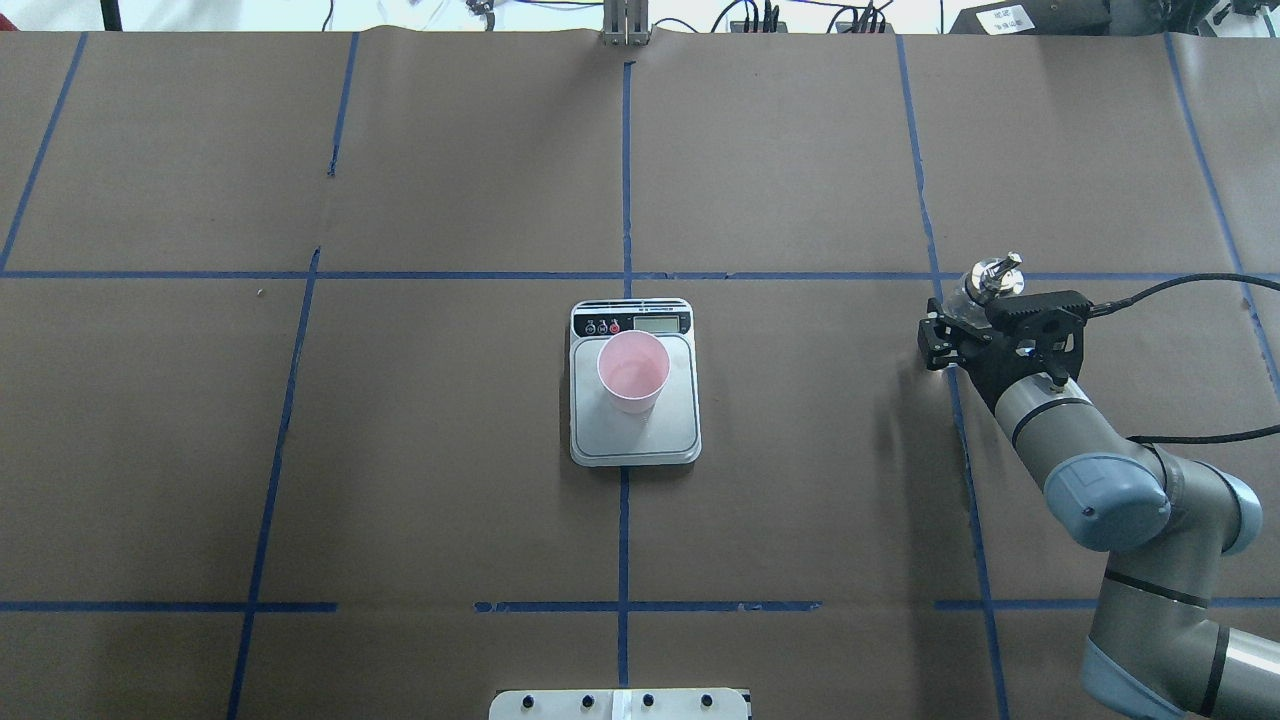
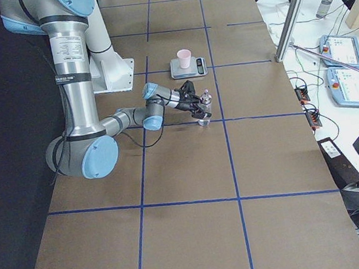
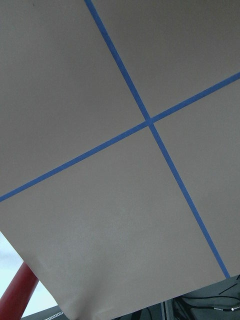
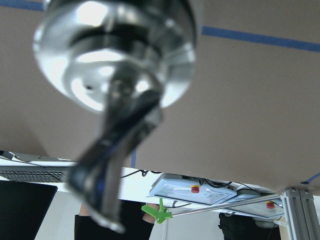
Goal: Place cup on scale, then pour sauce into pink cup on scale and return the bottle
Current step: 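Lift the sauce bottle with the right gripper, then carry the bottle with the right gripper to above the pink cup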
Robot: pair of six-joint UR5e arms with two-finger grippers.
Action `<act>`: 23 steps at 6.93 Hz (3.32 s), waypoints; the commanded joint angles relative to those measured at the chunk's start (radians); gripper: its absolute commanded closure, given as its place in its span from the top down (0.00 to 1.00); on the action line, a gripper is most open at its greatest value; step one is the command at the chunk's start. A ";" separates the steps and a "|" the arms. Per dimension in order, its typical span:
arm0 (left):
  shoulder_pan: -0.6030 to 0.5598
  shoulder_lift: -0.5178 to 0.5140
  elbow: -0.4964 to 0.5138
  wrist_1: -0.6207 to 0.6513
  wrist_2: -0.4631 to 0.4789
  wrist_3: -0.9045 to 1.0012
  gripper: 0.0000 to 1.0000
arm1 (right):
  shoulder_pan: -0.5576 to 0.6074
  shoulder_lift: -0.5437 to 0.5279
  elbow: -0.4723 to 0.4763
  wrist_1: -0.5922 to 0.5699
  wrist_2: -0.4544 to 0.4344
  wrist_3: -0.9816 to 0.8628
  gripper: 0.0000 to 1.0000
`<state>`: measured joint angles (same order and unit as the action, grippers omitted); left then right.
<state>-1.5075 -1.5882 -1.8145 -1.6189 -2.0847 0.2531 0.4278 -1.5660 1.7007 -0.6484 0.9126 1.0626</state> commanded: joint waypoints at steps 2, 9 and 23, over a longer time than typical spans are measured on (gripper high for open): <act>-0.010 0.000 -0.016 0.002 0.000 0.000 1.00 | 0.049 -0.008 0.023 0.050 0.034 -0.007 0.00; -0.011 0.002 -0.006 0.002 -0.003 0.005 1.00 | 0.095 0.074 0.149 -0.047 -0.031 -0.268 0.00; -0.017 0.085 0.158 0.004 -0.253 0.000 1.00 | -0.204 0.396 0.046 -0.442 -0.596 -0.964 0.00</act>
<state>-1.5259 -1.5028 -1.6573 -1.6164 -2.3391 0.2531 0.2526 -1.1717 1.8067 -1.0854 0.4052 0.0984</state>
